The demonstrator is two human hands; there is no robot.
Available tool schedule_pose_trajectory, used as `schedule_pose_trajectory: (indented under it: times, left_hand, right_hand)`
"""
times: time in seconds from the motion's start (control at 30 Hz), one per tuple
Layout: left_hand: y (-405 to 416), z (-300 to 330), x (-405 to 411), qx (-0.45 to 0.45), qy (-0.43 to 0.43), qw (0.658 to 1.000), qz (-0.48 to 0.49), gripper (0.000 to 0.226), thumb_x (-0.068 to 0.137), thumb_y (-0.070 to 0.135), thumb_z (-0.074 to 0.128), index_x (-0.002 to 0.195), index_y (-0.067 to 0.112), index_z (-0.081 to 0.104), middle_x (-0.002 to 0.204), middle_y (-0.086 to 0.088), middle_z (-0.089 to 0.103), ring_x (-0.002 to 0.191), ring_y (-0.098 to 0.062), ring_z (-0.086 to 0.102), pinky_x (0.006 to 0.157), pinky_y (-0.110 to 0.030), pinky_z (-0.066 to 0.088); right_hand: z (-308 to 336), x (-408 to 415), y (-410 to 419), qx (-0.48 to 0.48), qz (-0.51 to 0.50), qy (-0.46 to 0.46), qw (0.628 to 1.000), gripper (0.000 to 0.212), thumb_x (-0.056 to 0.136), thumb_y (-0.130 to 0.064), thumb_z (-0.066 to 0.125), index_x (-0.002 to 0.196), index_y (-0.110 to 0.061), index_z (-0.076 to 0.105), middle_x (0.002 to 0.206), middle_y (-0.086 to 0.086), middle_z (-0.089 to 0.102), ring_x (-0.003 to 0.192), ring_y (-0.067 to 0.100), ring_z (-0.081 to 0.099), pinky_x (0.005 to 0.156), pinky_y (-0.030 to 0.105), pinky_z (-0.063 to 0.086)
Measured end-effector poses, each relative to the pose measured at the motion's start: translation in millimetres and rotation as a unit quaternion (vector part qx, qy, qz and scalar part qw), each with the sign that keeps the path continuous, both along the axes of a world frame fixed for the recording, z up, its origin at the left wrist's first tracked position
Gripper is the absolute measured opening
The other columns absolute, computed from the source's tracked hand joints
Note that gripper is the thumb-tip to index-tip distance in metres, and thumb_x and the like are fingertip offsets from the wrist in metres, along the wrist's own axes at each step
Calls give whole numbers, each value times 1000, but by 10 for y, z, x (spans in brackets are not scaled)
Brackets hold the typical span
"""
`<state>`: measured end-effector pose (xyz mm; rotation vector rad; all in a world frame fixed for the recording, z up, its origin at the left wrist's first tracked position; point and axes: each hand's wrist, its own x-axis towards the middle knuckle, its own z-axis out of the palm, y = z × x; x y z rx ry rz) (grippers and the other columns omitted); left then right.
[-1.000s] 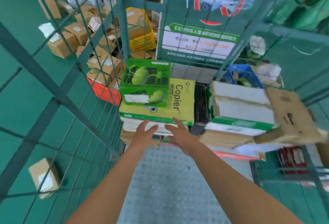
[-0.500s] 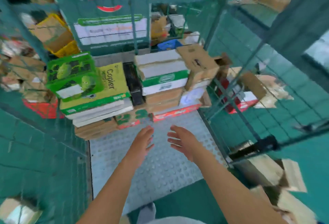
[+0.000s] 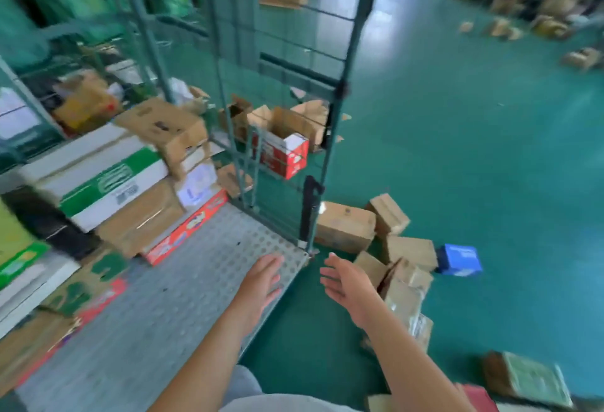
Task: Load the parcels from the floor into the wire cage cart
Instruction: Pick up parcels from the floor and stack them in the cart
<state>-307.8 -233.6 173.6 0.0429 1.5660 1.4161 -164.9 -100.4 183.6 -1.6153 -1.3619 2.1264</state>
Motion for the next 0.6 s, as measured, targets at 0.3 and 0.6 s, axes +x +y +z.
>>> schedule_pose_trajectory:
  times: [0.3, 0.6]
  left_hand:
    - [1037, 52, 475, -7, 47, 980, -191, 31, 103, 46, 57, 132, 36, 53, 139, 11, 51, 129, -18, 51, 108, -38, 48]
    - [2254, -253, 199, -22, 12, 971, -239, 14, 104, 41, 57, 117, 37, 59, 132, 9, 55, 130, -23, 54, 107, -39, 50]
  right_hand:
    - [-47, 805, 483, -22, -160, 6, 987, 30, 99, -43, 63, 119, -20, 64, 113, 2, 73, 101, 18, 71, 77, 27, 55]
    - [-256, 887, 1361, -65, -287, -2, 956, 27, 103, -35, 59, 119, -14, 65, 117, 8, 72, 107, 23, 65, 91, 33, 56]
